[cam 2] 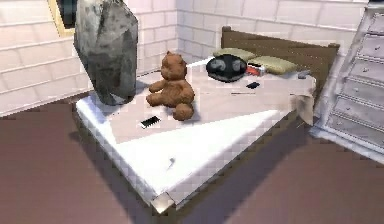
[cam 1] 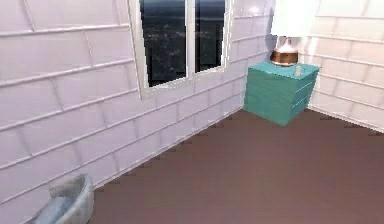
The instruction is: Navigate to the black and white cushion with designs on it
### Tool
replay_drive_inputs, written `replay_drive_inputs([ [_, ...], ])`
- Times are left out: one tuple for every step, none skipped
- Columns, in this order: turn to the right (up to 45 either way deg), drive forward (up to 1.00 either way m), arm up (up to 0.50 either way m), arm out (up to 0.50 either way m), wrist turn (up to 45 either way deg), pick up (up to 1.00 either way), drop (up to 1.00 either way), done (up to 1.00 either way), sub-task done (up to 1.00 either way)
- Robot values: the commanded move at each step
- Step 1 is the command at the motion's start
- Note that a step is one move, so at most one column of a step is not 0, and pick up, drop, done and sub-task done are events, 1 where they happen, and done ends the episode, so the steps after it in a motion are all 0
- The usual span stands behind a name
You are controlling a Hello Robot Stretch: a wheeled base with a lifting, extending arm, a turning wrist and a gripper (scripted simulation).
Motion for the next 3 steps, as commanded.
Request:
replay_drive_inputs([
  [0.0,0.40,0.00,0.00,0.0,0.00,0.00,0.00,0.00],
  [45.0,0.00,0.00,0.00,0.0,0.00,0.00,0.00,0.00],
  [0.0,1.00,0.00,0.00,0.0,0.00,0.00,0.00,0.00],
])
